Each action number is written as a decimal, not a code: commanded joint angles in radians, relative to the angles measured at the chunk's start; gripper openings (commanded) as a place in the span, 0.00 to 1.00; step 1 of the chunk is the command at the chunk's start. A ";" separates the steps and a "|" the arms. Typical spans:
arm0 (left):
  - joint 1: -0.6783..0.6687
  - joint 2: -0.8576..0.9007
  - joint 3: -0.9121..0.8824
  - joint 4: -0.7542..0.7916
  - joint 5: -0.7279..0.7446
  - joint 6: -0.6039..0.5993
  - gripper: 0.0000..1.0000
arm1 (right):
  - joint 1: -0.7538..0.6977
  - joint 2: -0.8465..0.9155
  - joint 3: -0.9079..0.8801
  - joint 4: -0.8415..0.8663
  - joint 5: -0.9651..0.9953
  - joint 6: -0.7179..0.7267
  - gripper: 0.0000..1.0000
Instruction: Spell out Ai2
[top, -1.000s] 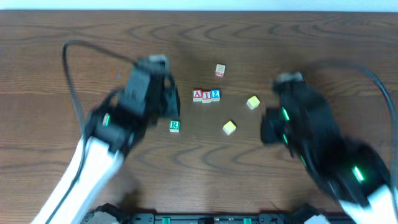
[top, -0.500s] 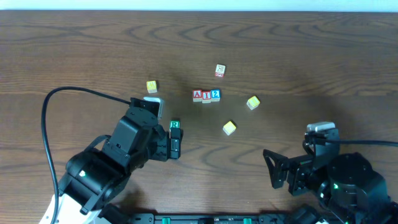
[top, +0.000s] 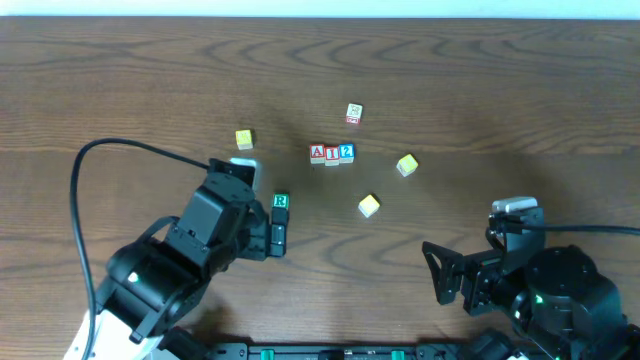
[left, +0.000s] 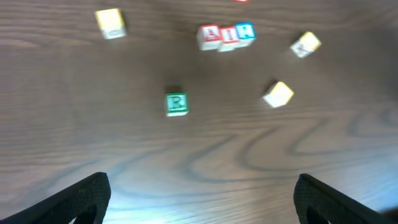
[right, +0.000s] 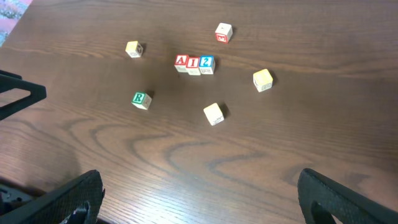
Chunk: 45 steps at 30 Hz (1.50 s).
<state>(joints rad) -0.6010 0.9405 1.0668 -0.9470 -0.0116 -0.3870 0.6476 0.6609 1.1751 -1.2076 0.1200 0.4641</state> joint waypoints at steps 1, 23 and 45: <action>0.076 -0.069 0.000 -0.015 -0.048 0.052 0.95 | 0.010 0.000 -0.008 -0.001 -0.005 0.014 0.99; 0.623 -0.747 -0.823 0.509 0.230 0.338 0.95 | 0.010 0.000 -0.008 -0.001 -0.005 0.014 0.99; 0.626 -0.937 -0.952 0.562 0.211 0.328 0.95 | 0.010 0.000 -0.008 -0.001 -0.005 0.014 0.99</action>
<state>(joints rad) 0.0196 0.0135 0.1375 -0.3901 0.2031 -0.0521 0.6476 0.6609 1.1683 -1.2083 0.1120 0.4644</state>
